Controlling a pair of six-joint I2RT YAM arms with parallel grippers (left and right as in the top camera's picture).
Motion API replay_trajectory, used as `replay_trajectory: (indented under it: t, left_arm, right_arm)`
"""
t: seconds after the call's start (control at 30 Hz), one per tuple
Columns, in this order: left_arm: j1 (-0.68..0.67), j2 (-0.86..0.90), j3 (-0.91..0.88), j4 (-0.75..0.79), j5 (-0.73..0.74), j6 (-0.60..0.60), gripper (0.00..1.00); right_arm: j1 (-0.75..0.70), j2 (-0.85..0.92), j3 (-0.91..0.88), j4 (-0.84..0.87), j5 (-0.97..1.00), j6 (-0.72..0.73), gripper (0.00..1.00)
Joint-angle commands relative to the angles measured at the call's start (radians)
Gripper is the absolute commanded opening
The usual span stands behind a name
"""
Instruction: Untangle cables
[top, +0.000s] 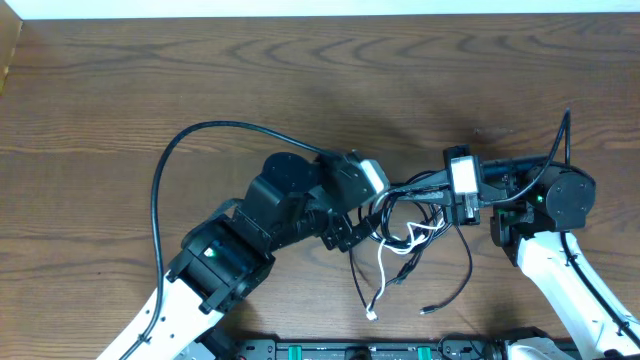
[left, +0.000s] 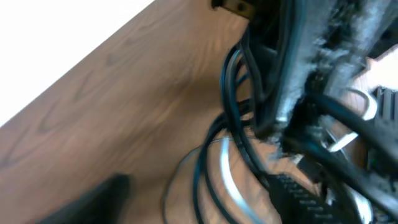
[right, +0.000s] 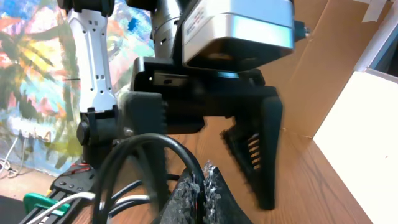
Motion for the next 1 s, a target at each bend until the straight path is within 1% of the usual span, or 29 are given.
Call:
replay_trajectory:
  t: [0.0,0.03,0.07,0.4,0.5,0.53,0.57,0.6,0.67,0.77,0.87,0.97]
  left_arm:
    - [-0.002,0.004,0.0,0.005,0.06,0.013,0.35]
    - [-0.002,0.004,0.0,0.005,0.061,0.013,0.19]
    - [-0.002,0.004,0.0,0.005,0.061,0.013,0.08]
    - [-0.002,0.004,0.0,0.051,0.06,0.014,0.08]
    - [-0.002,0.004,0.0,0.072,0.033,0.013,0.08]
    - [-0.002,0.002,0.0,0.073,0.03,0.013,0.17]
    - [-0.002,0.0,0.0,0.073,0.031,0.013,0.38]
    - [-0.002,-0.006,0.0,0.074,0.031,-0.005,0.67]
    - [-0.002,-0.017,0.0,0.087,0.031,-0.077,0.8]
    - [-0.002,-0.035,0.0,0.1,0.032,-0.188,0.91]
    - [-0.002,-0.047,0.0,0.099,0.054,-0.252,0.92]
    - [-0.002,-0.048,0.0,0.1,0.137,-0.277,0.92]
  right_arm:
    - [0.01,-0.001,0.013,0.003,-0.015,-0.016,0.01]
    - [0.01,-0.001,0.013,0.003,-0.015,-0.016,0.01]
    - [0.01,-0.001,0.013,0.003,-0.015,-0.016,0.01]
    - [0.01,-0.001,0.013,0.003,-0.015,-0.015,0.01]
    - [0.01,-0.001,0.013,0.003,-0.015,-0.016,0.01]
    - [0.009,-0.001,0.013,0.003,-0.016,-0.023,0.01]
    - [0.008,-0.001,0.013,0.003,-0.015,-0.042,0.01]
    - [0.003,-0.001,0.013,0.003,-0.015,-0.078,0.01]
    - [-0.006,-0.001,0.013,0.004,-0.015,-0.145,0.01]
    - [-0.013,-0.001,0.013,0.004,-0.015,-0.25,0.01]
    - [-0.013,-0.001,0.013,0.004,-0.015,-0.349,0.01]
    - [-0.013,-0.001,0.013,0.004,-0.015,-0.443,0.01]
